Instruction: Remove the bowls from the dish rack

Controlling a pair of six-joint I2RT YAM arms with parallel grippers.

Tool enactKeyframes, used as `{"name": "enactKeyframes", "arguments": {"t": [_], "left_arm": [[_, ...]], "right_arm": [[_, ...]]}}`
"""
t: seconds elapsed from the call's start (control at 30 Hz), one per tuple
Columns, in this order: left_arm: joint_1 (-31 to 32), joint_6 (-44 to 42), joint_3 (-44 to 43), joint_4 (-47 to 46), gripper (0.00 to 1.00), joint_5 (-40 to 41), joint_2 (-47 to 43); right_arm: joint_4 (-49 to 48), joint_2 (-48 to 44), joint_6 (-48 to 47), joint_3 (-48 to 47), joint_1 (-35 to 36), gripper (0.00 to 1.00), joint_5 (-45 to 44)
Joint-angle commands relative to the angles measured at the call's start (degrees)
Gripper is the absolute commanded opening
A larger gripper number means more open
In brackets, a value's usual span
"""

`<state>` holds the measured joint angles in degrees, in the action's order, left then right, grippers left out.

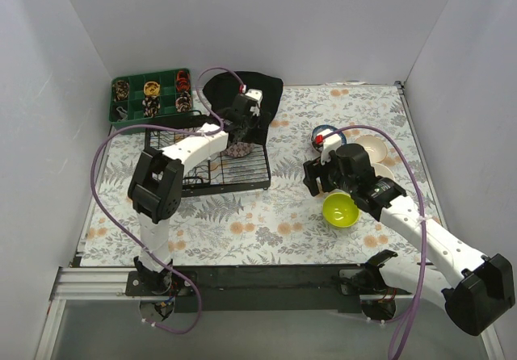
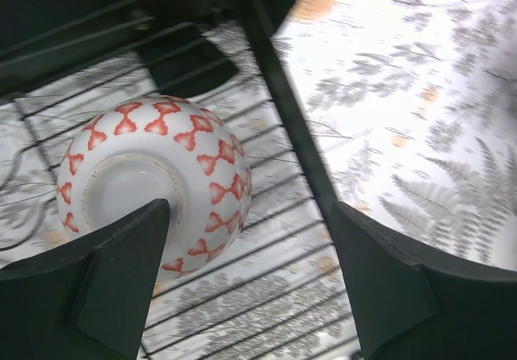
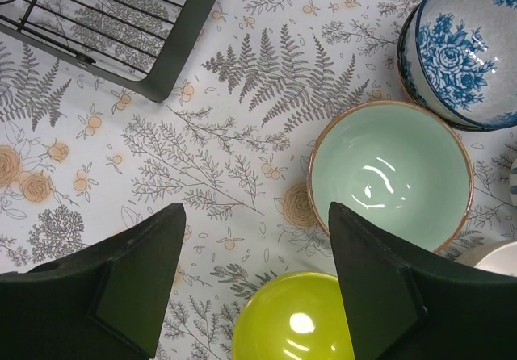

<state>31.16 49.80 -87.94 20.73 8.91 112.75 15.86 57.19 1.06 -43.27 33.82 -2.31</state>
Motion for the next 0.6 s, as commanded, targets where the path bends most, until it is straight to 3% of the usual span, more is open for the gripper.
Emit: {"name": "enactKeyframes", "arguments": {"t": [0.0,0.13,0.27,0.43,0.57], "left_arm": [[1.19,-0.14,-1.71,0.63,0.83,-3.11,-0.16],[1.45,-4.79,-0.92,-1.48,0.9,-1.09,-2.61],[1.45,-14.63,3.11,-3.68,0.98,1.9,-7.18],[2.06,-27.36,9.71,-6.66,0.98,3.84,-12.99],[2.33,-32.74,13.67,-9.04,0.98,2.7,-14.31]], "right_arm": [[-2.59,0.12,-0.88,0.11,-0.07,0.79,1.34],[-2.24,0.38,-0.88,-0.06,-0.07,0.79,1.86],[-2.15,0.56,-0.8,-0.15,-0.07,0.79,3.43],[-2.15,1.17,-2.36,-0.07,0.01,0.79,4.24],[-2.15,1.61,-2.47,-0.06,-0.07,0.79,4.85]]}}
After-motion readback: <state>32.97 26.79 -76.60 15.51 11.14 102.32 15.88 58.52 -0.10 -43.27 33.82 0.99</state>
